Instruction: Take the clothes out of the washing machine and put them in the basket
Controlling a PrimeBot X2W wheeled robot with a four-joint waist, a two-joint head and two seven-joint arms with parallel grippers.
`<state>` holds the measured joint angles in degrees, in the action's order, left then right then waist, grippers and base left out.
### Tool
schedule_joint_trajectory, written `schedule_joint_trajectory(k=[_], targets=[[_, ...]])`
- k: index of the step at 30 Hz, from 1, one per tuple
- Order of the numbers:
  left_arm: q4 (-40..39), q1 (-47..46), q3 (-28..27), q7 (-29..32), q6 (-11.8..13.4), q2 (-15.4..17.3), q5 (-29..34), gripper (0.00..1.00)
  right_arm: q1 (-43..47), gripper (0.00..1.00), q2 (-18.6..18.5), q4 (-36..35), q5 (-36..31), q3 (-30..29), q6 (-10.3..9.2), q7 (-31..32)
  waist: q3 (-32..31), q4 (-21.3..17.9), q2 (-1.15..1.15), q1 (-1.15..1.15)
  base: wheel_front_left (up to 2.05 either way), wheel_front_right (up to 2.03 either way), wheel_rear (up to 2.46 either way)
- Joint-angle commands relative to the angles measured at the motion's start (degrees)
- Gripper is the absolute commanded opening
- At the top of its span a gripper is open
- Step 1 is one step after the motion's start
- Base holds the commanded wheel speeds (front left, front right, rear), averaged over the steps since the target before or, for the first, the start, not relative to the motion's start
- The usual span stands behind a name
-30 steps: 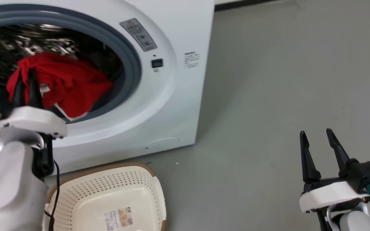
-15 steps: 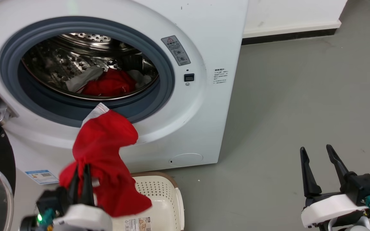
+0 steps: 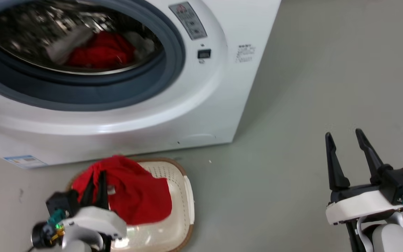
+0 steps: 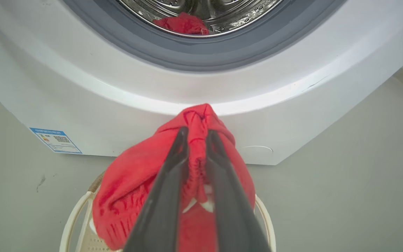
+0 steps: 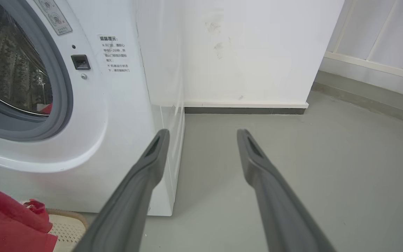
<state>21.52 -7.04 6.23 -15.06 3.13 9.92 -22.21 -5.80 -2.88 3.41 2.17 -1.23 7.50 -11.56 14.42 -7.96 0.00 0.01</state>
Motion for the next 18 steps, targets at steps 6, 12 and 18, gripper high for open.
schedule_joint_trajectory(k=[6, 12, 18], targets=[[8.6, -8.0, -3.9, -0.2, -3.2, 0.9, 1.8, 0.00, -3.9, 1.00, 0.0, 0.7, 1.6, 0.3, -0.03, -1.6, 11.7, -5.5, 0.00, -0.01, 0.00, 0.00, 0.00], [21.3, -15.2, -5.5, -0.2, -5.0, 2.0, 2.4, 0.00, -6.8, 1.00, 0.0, 1.3, 3.0, 0.8, -0.02, -2.7, 18.8, -7.6, 0.00, -0.01, 0.00, 0.00, 0.00], [30.0, -22.3, -6.6, -0.2, -4.9, 2.9, 3.4, 0.00, -9.2, 1.00, 0.0, 1.3, 3.8, 1.0, -0.02, -3.4, 24.9, -8.4, 0.00, -0.01, 0.00, 0.00, 0.00]])
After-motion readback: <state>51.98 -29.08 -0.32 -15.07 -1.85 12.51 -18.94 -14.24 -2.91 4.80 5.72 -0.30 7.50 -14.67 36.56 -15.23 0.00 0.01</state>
